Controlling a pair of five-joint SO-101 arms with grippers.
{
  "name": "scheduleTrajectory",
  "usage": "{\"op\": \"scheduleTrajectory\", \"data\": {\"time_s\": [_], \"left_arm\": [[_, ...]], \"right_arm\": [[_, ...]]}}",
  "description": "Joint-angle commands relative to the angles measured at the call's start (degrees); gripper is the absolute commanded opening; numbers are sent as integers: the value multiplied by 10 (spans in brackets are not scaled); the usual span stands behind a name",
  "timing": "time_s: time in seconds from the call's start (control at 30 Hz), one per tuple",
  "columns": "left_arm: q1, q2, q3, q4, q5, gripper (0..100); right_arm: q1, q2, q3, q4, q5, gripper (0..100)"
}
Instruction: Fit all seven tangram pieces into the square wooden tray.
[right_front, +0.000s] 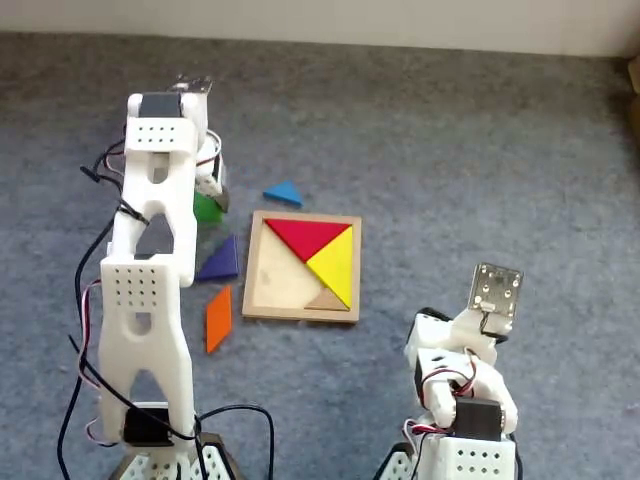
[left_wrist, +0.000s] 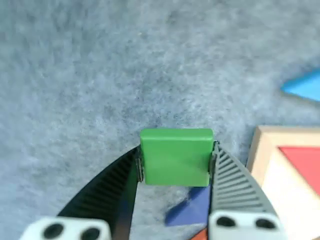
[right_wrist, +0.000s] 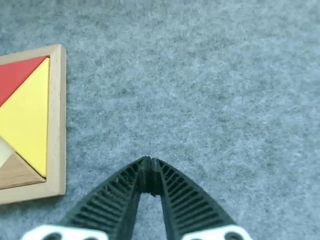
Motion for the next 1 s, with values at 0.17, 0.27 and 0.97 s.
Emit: {"op": "scheduleTrajectory", "data": {"time_s": [0.17,0.27,0.97], "left_arm": [[105,-217,189,5,-205,5],[152,-264,268,3,-226,5],[301,-291,480,-177,-229,123]], "right_arm": [[7,-3,82,-14,5,5],[7,-3,82,-14,5,5],[7,-3,82,-14,5,5]]}}
